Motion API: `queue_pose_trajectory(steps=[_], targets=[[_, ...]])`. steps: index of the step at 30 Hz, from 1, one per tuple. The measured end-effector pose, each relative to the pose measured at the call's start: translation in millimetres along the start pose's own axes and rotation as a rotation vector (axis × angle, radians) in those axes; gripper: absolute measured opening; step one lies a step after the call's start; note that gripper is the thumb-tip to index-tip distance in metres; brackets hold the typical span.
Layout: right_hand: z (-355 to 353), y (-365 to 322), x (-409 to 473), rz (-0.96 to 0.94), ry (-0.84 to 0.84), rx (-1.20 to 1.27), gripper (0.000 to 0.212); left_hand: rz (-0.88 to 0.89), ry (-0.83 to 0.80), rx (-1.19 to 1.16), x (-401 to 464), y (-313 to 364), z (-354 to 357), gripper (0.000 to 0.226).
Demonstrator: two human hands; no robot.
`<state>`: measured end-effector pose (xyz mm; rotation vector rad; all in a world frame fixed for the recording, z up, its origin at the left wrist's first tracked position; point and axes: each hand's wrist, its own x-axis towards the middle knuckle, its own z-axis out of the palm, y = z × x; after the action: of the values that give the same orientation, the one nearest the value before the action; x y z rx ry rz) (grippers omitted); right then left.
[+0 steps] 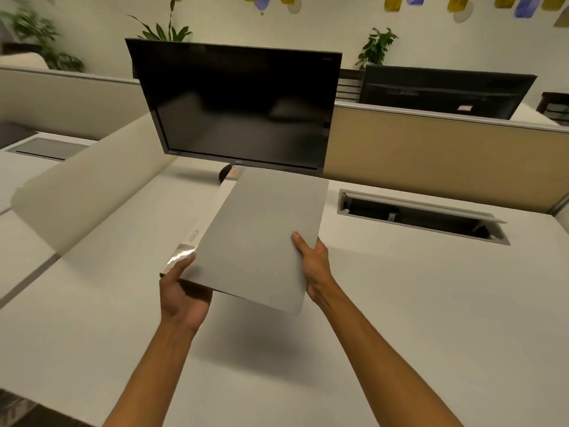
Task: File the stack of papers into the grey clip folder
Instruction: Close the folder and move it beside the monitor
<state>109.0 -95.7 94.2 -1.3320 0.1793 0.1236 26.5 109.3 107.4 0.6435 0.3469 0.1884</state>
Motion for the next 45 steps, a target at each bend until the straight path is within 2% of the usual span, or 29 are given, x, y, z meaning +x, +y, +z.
queue_pose_trajectory(steps=[2, 4, 7, 10, 13, 18, 21, 25, 30, 37, 41, 43, 45], targets=[[24, 4, 7, -0.031, -0.003, -0.01, 0.04, 0.07, 0.11, 0.08, 12, 9, -6, 0.044], [46, 9, 16, -0.073, 0.001, -0.04, 0.043, 0.125, 0.242, 0.15, 26, 24, -14, 0.056], [78, 16, 27, -0.106, 0.012, -0.102, 0.038, 0.188, 0.337, 0.218, 49, 46, -29, 0.061], [109, 22, 39, -0.116, -0.004, -0.163, 0.027, 0.183, 0.403, 0.211, 71, 62, -47, 0.06], [134, 33, 54, -0.091, -0.027, -0.195, 0.025, 0.191, 0.454, 0.245, 94, 76, -70, 0.061], [165, 54, 75, 0.0, -0.12, -0.241, 0.026, 0.254, 0.591, 0.443, 120, 98, -96, 0.098], [178, 63, 83, 0.089, -0.147, -0.25, 0.027, 0.276, 0.648, 0.622, 130, 105, -113, 0.088], [191, 78, 94, 0.158, -0.171, -0.252, 0.031, 0.22, 0.743, 0.884, 138, 108, -120, 0.073], [208, 96, 104, 0.181, -0.173, -0.272, 0.037, 0.141, 0.693, 1.104, 149, 104, -126, 0.066], [236, 103, 117, 0.202, -0.24, -0.361, 0.047, 0.052, 0.6, 1.252, 178, 105, -139, 0.096], [247, 105, 124, 0.133, -0.285, -0.657, 0.067, 0.036, 0.638, 1.345, 188, 109, -139, 0.106], [252, 106, 125, 0.073, -0.314, -0.882, 0.083, 0.086, 0.648, 1.498, 197, 109, -147, 0.105], [255, 107, 126, 0.004, -0.31, -1.1, 0.089, 0.12, 0.641, 1.682, 204, 111, -156, 0.103]])
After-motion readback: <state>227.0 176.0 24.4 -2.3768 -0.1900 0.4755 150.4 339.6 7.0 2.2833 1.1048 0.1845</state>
